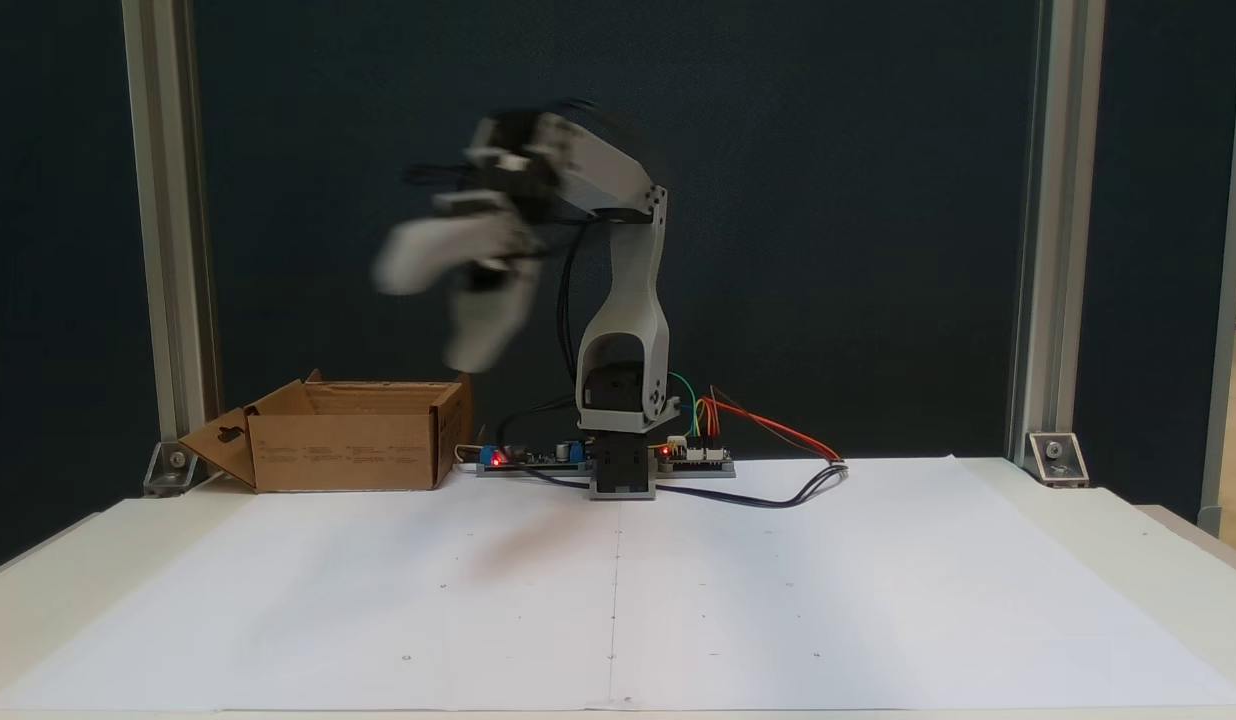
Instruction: Grasp a green dice and put it in the bin.
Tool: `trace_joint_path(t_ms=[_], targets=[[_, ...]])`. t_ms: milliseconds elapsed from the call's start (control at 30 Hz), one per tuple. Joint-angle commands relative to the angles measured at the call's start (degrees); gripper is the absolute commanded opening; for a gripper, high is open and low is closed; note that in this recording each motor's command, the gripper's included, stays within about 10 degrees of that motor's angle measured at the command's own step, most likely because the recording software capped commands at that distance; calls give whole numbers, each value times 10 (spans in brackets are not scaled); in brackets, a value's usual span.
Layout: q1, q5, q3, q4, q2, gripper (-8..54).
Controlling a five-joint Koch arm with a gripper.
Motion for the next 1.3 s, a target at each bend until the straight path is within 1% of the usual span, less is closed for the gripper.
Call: trace_joint_path(t_ms=[0,67,100,167,333,500,733,1067,1267], targets=[[-92,21,18,-95,54,446],[-169,21,73,-148,95,446],[-176,20,101,-175,117,446],[-175,20,153,-224,162,445],[-133,22,243,-350,236,442],[-142,20,284,-463,310,446],[-156,15,374,-629,327,444],[-158,12,642,-864,326,439],[-176,12,734,-993,325,441]])
